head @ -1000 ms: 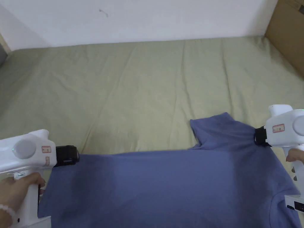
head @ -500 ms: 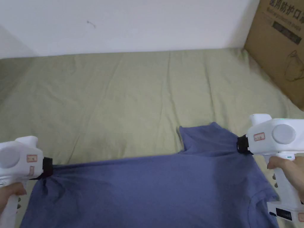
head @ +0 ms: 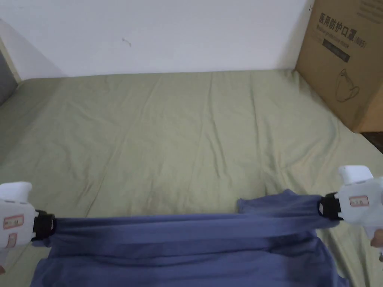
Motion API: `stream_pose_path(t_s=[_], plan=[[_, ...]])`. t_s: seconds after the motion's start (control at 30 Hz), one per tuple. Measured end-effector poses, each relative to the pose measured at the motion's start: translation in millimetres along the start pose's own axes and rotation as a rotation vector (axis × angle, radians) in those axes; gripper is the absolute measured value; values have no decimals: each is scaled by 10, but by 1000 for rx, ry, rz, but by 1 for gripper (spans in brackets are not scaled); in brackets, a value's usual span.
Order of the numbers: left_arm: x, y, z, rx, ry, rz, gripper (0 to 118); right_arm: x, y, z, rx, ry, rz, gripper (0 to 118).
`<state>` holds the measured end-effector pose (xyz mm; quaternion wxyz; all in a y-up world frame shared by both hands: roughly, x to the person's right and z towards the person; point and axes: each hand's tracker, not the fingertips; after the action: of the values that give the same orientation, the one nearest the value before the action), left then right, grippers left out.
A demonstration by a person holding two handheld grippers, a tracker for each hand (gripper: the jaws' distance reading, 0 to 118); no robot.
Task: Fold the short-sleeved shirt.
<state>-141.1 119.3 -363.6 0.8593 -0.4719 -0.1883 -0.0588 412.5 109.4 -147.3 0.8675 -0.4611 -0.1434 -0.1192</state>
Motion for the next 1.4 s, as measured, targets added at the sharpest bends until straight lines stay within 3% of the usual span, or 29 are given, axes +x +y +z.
stream_pose_path(t_s=[0.33,0.37,0.43,0.5,0.53,0.57,0.67,0.83,0.9,0.93,0.97,1.0,1.03,1.1,1.27,1.3,1.33,1.37,1.4], plan=[[-121,-1046,-50,-65,12,26,5,161,-1177,-121,-151,14,-45,2],[-140,-1062,-90,-66,26,23,14,153,-1211,-140,-149,14,-44,2],[-134,-1088,-99,-63,48,21,46,109,-1219,-145,-113,-20,-19,8],[-147,-1076,-99,-63,96,20,79,106,-1182,-132,-105,-32,-20,42],[-173,-1067,-72,-54,98,28,89,106,-1150,-127,-105,-57,-27,51],[-200,-1054,-40,-40,100,44,99,79,-1131,-92,-103,-75,-26,53],[-227,-978,119,12,45,111,104,3,-1011,5,-66,-115,1,55],[-137,-836,344,76,0,122,104,-307,-783,148,26,-48,24,55],[-28,-814,426,92,-36,117,99,-491,-709,143,66,12,27,52],[-2,-811,437,89,-71,117,85,-600,-680,130,88,37,29,37],[7,-824,422,83,-87,111,45,-709,-678,110,109,47,30,0],[16,-845,376,73,-93,116,8,-819,-644,80,137,43,33,0],[55,-873,339,54,-88,121,0,-935,-620,31,111,87,19,0],[62,-962,314,48,-71,132,0,-1174,-617,-54,84,150,26,0],[-242,-1059,387,83,-107,283,0,-1748,-638,-230,42,178,111,0],[-357,-1037,395,82,-117,311,6,-1839,-623,-255,40,189,120,0],[-412,-1054,394,74,-112,317,23,-1935,-605,-280,39,186,118,0],[-443,-1073,393,72,-106,316,58,-1985,-619,-345,37,187,124,0],[-483,-1090,365,62,-108,314,82,-2057,-600,-368,35,192,137,0]])
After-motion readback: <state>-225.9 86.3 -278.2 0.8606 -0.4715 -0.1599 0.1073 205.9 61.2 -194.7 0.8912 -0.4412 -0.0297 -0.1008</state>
